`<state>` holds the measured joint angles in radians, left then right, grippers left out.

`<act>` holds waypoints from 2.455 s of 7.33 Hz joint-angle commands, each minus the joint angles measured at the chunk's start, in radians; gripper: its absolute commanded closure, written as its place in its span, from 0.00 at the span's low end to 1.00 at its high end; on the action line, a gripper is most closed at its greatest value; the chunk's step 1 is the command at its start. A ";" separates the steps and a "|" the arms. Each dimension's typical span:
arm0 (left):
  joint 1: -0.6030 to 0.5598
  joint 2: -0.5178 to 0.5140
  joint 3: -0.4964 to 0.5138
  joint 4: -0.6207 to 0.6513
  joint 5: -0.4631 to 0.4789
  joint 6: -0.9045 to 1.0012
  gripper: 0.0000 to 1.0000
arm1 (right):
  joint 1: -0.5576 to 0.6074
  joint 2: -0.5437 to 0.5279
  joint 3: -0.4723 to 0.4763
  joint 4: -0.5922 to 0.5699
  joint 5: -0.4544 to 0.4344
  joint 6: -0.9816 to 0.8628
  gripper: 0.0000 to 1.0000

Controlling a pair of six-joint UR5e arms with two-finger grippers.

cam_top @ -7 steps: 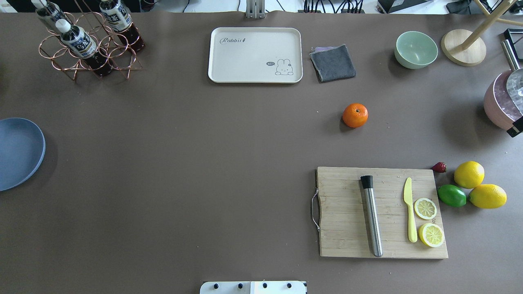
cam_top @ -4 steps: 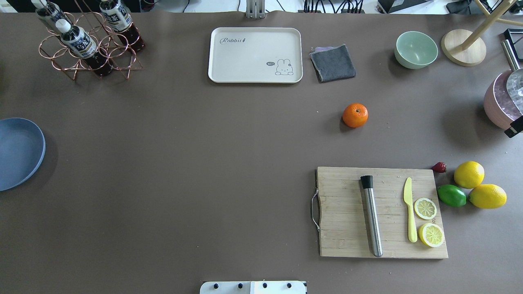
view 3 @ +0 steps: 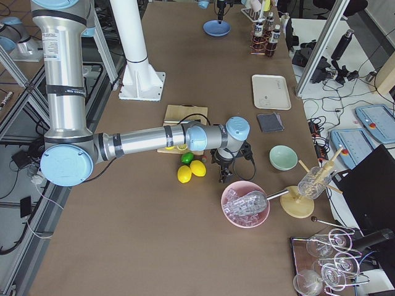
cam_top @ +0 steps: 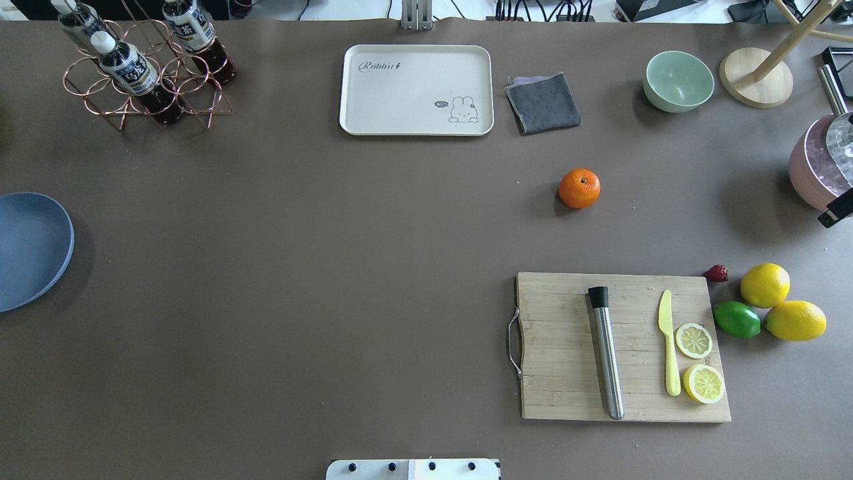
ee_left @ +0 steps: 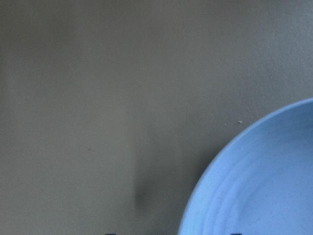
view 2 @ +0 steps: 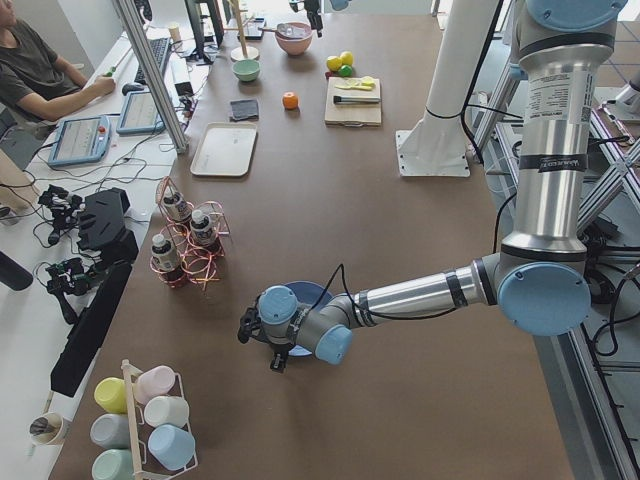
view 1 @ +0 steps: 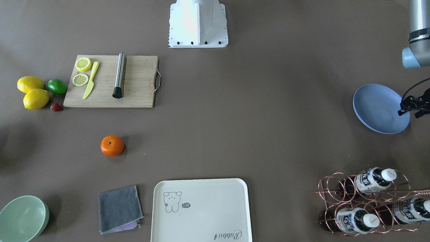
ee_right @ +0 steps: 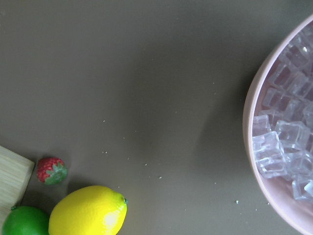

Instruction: Pick orange to plate

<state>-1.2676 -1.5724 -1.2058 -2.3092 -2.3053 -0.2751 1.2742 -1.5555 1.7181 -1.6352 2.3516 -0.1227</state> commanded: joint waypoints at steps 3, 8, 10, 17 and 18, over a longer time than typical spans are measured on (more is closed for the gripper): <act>0.001 0.005 -0.015 -0.022 -0.005 -0.035 1.00 | -0.003 -0.002 0.026 -0.002 0.000 0.003 0.00; 0.055 0.041 -0.353 -0.027 -0.089 -0.541 1.00 | -0.119 0.158 0.087 -0.002 -0.009 0.283 0.00; 0.242 0.031 -0.531 -0.026 0.000 -0.865 1.00 | -0.211 0.239 0.115 -0.002 -0.026 0.444 0.00; 0.764 -0.438 -0.584 0.372 0.476 -1.384 1.00 | -0.372 0.433 0.026 -0.002 -0.187 0.595 0.00; 0.808 -0.460 -0.565 0.373 0.524 -1.398 1.00 | -0.372 0.454 0.000 -0.002 -0.193 0.597 0.00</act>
<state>-0.5254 -1.9891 -1.7902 -1.9579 -1.8462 -1.6398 0.9080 -1.1204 1.7431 -1.6362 2.1737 0.4698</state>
